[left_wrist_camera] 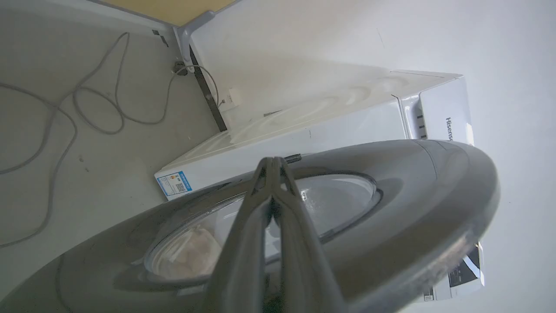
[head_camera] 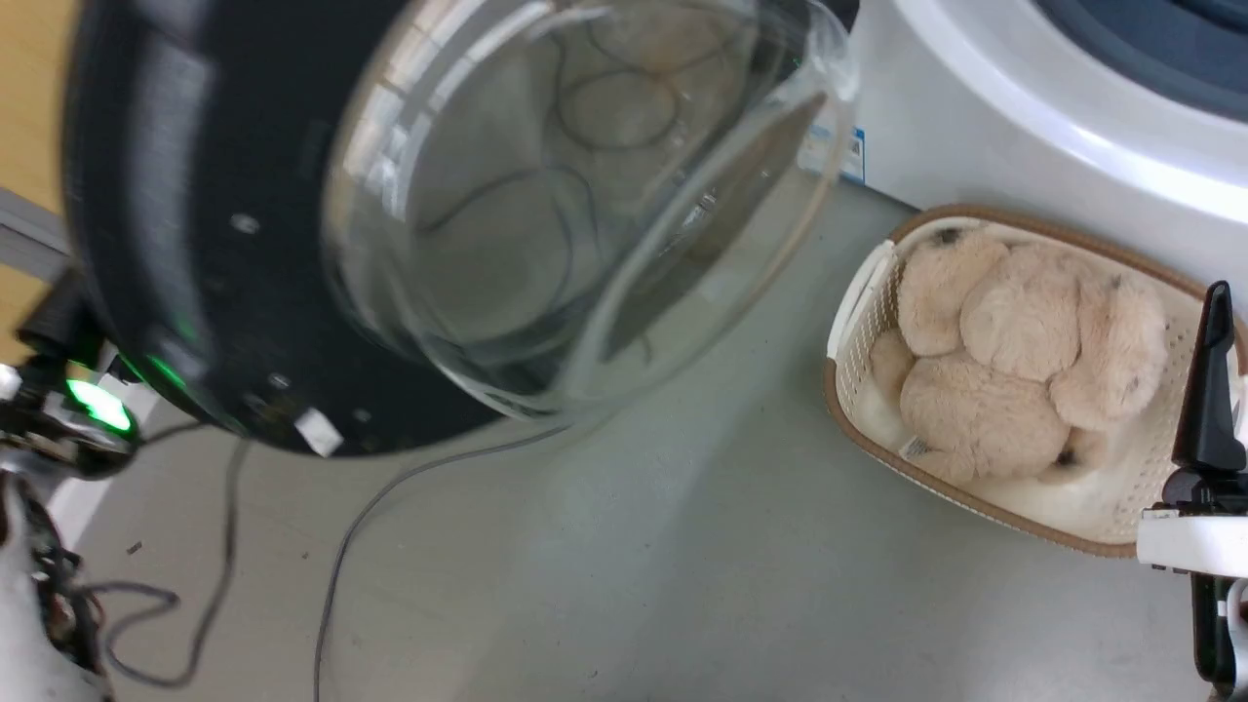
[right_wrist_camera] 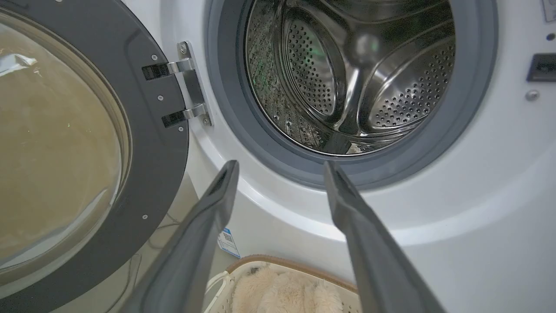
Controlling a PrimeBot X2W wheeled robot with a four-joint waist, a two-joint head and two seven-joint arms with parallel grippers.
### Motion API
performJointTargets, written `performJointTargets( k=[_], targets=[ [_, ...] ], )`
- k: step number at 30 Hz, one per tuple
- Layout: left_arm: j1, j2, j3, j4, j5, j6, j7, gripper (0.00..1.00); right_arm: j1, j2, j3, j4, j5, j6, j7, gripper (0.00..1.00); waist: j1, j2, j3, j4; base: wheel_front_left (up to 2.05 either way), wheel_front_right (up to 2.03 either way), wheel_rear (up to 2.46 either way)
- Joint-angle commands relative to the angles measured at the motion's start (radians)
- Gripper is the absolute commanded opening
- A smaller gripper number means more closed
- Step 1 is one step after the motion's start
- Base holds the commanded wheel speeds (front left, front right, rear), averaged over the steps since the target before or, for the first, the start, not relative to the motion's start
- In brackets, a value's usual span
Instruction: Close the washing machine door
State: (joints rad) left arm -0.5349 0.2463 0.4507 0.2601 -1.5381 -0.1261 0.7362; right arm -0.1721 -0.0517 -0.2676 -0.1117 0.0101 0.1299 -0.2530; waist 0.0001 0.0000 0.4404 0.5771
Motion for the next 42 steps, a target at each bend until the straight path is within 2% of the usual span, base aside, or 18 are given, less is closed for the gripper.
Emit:
performJointTargets(
  k=[1, 15, 22, 31, 42],
  targets=[
    [0.022, -0.014, -0.015, -0.019, 0.006, -0.005, 0.011, 0.0, 0.003, 0.001, 0.0, 0.003, 0.005, 0.001, -0.009, 1.0, -0.0001, 0.0, -0.012, 0.005, 0.0, 0.0, 0.0],
    [0.244, -0.07, -0.23, -0.408, 0.032, -0.005, 0.113, 0.0, 0.021, 0.001, 0.009, 0.045, 0.053, 0.001, -0.009, 1.0, -0.0001, 0.0, -0.117, -0.002, 0.0, 0.0, 0.0],
    [0.295, -0.099, -0.379, -0.519, 0.069, -0.005, 0.117, 0.0, 0.039, 0.001, -0.011, 0.053, 0.084, 0.001, -0.009, 1.0, -0.0001, 0.0, -0.17, -0.019, 0.0, 0.0, 0.0],
    [0.305, -0.118, -0.561, -0.601, 0.113, -0.005, 0.039, 0.0, 0.035, 0.001, -0.003, 0.061, 0.116, 0.001, -0.009, 1.0, -0.0001, 0.0, -0.193, -0.147, 0.0, 0.0, 0.0],
    [0.237, -0.104, -0.732, -0.526, 0.136, -0.005, -0.131, 0.0, 0.021, 0.001, 0.007, 0.069, 0.146, 0.001, -0.009, 1.0, -0.0001, 0.0, -0.188, -0.346, 0.0, 0.0, 0.0]
  ],
)
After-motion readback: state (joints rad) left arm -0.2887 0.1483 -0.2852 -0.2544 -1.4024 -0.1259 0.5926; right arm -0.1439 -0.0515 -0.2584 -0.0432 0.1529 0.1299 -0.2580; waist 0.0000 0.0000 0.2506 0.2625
